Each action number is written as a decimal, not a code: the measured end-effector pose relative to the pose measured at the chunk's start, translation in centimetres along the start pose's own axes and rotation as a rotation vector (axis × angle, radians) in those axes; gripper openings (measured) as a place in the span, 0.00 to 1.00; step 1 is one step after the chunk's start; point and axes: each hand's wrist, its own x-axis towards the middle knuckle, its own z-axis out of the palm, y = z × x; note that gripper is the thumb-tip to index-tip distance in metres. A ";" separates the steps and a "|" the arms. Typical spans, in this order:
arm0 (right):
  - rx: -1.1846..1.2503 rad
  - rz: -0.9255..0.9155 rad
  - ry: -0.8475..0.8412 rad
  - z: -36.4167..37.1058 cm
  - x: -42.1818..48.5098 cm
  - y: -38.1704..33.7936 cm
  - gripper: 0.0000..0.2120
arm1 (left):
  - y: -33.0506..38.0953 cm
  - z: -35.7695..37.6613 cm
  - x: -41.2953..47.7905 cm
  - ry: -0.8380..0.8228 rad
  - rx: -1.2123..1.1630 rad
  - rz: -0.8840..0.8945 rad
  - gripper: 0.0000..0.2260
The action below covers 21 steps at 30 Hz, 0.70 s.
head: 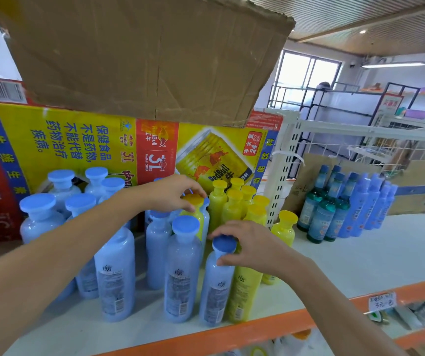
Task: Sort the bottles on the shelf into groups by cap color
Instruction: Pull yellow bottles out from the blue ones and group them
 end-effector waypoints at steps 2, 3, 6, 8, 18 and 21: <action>0.021 -0.008 0.021 0.2 -0.2 0.2 0.20 | 0.7 -0.8 0.2 0.006 -0.025 0.031 0.17; 0.031 -0.011 0.031 0.2 -0.3 0.3 0.20 | 1.0 -1.2 0.3 0.006 -0.034 0.038 0.17; 0.063 -0.005 0.069 0.2 -0.8 0.5 0.21 | 2.1 -2.5 0.7 0.027 -0.050 0.062 0.17; 0.081 0.009 0.096 0.0 -1.2 0.9 0.21 | 3.0 -3.3 1.1 0.057 -0.057 0.077 0.17; 0.087 0.122 0.190 -0.1 -3.5 3.1 0.21 | 6.5 -2.0 4.9 -0.014 -0.010 0.127 0.18; 0.099 0.164 0.201 0.1 -3.7 3.3 0.18 | 6.6 -0.6 5.9 -0.058 0.015 0.114 0.18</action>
